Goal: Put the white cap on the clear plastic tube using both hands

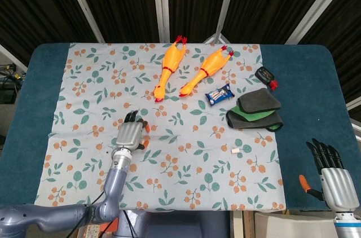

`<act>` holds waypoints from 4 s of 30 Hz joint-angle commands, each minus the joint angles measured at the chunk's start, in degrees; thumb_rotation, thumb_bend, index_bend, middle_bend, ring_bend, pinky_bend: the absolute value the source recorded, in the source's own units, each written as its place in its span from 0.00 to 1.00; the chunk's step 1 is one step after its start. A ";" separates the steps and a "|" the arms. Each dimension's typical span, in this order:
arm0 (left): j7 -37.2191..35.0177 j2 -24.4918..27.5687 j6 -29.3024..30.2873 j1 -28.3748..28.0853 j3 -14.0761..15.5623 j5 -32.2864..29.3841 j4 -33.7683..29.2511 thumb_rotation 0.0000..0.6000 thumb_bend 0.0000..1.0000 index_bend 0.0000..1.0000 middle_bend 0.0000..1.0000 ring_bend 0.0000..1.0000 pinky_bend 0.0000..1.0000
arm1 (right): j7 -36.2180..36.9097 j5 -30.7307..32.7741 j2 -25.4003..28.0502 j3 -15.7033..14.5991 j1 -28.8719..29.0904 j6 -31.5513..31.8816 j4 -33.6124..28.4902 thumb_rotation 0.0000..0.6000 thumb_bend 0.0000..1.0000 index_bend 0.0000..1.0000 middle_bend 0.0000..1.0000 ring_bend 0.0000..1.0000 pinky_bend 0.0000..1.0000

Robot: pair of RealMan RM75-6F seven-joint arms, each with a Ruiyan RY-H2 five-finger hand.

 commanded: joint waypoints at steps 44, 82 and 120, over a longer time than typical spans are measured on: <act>-6.14 0.10 4.39 -0.94 0.13 4.36 -0.49 1.00 0.60 0.66 0.51 0.05 0.00 | -0.44 -1.14 0.09 -0.18 -0.13 0.63 0.07 1.00 0.40 0.00 0.00 0.00 0.00; -32.80 15.15 -2.89 1.74 -0.74 19.51 -6.53 1.00 0.61 0.67 0.52 0.05 0.00 | -20.23 7.45 -10.24 8.89 16.63 -19.32 -7.08 1.00 0.40 0.25 0.08 0.01 0.00; -33.27 20.35 -1.03 2.49 1.35 22.37 -12.34 1.00 0.61 0.67 0.52 0.05 0.00 | -25.35 10.11 -24.86 5.37 26.04 -26.46 15.85 1.00 0.40 0.45 0.17 0.05 0.01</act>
